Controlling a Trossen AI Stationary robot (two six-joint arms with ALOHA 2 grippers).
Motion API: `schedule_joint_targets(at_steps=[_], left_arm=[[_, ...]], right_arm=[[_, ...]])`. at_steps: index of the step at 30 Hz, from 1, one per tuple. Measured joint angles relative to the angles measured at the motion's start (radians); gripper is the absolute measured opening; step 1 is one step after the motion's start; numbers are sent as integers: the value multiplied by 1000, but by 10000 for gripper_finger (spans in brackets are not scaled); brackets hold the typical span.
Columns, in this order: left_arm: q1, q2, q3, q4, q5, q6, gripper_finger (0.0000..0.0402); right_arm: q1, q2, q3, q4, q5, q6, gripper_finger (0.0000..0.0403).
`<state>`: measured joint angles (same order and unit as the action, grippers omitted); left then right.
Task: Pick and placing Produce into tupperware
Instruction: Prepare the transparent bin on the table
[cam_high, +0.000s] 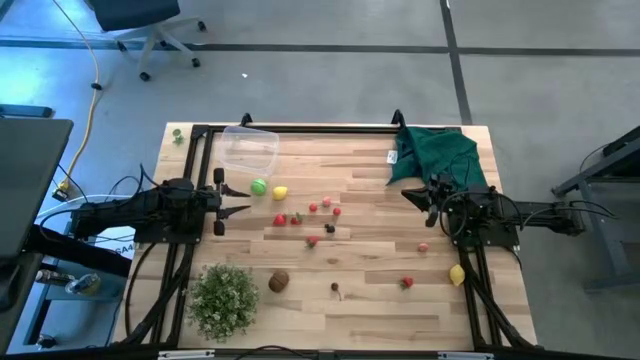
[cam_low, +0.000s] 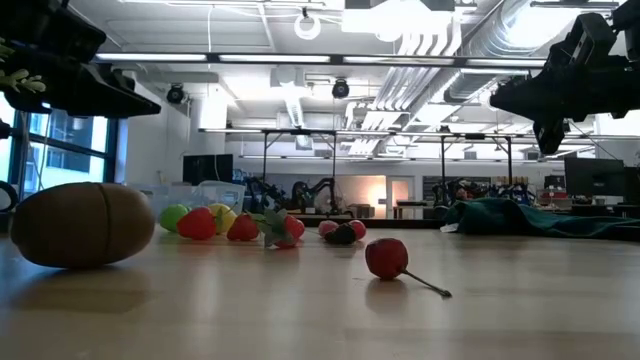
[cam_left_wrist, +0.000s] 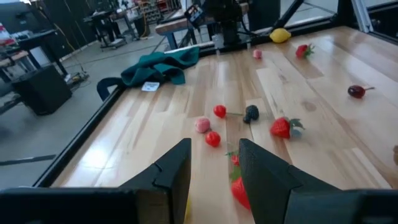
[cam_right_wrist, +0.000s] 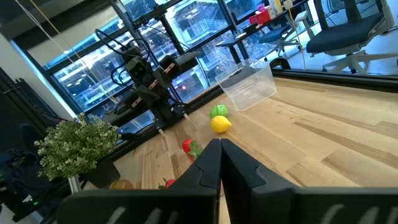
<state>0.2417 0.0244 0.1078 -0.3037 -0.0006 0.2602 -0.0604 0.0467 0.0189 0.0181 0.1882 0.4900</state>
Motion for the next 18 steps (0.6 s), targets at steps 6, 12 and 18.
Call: schedule_joint_targets(at_steps=[6, 12, 18], left_arm=[[0, 0, 0, 24, 45, -200, 122], [0, 0, 0, 134, 31, -544, 122], [0, 0, 0, 193, -42, -702, 122]], right_arm=[[0, 0, 0, 0, 0, 0, 0], [0, 0, 0, 0, 0, 0, 0], [0, 0, 0, 0, 0, 18, 0]])
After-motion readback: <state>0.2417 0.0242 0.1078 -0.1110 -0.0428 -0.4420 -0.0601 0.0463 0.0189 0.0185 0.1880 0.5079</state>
